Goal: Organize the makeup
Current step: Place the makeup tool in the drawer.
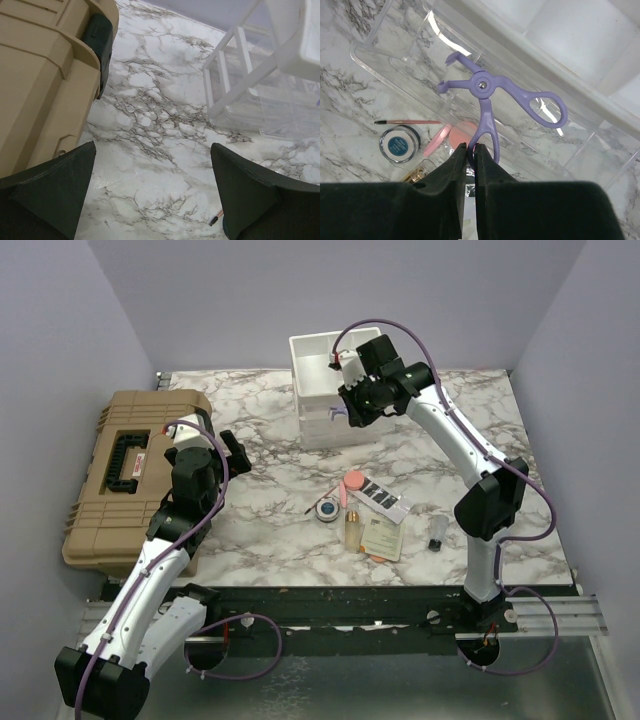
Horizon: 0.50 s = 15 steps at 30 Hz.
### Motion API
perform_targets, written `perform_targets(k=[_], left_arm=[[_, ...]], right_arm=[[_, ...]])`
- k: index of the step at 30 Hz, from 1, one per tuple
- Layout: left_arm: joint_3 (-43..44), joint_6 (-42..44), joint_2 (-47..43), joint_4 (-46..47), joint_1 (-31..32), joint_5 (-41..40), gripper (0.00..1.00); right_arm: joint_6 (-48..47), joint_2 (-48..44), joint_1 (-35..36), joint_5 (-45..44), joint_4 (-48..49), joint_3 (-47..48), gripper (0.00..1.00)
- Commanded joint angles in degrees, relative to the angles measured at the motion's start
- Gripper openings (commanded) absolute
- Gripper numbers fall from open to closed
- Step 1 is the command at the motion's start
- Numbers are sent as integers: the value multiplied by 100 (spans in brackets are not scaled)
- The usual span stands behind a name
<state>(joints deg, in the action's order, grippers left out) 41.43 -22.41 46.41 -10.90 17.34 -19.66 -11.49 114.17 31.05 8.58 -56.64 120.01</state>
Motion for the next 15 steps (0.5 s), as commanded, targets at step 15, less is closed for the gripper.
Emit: perform_targets(k=[15], left_arm=[[59, -14, 53, -40, -2, 140, 99]], right_arm=[[105, -226, -29, -541, 570, -55, 17]])
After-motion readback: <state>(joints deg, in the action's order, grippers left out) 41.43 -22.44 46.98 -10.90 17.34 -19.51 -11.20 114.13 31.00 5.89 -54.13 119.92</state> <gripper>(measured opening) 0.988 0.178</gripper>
